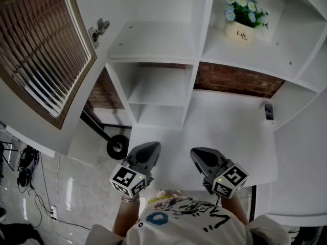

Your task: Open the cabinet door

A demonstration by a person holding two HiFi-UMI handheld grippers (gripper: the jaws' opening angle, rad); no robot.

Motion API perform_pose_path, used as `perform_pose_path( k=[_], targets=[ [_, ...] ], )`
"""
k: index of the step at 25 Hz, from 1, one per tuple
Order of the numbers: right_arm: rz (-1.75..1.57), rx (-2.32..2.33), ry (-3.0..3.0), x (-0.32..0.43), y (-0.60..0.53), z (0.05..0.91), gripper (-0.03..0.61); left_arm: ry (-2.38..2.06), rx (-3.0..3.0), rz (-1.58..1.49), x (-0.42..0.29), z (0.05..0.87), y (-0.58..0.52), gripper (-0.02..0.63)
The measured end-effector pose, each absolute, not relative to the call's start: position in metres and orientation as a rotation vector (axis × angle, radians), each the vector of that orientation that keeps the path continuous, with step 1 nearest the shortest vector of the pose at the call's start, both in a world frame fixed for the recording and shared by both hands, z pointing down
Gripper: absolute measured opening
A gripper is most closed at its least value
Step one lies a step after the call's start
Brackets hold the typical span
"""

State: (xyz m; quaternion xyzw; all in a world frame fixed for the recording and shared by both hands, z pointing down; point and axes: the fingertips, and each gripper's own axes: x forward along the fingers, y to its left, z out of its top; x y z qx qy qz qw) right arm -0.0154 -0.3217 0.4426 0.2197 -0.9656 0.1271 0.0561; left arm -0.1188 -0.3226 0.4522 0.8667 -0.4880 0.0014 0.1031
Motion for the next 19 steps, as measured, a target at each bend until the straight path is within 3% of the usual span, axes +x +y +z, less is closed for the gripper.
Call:
perform_pose_path(
  k=[19],
  targets=[
    [0.406,0.689,-2.931,-0.0226,-0.3188,0.4426,0.026,-1.375,2.549,-0.072,-0.1189,0.447,-0.3173,0.014]
  ],
)
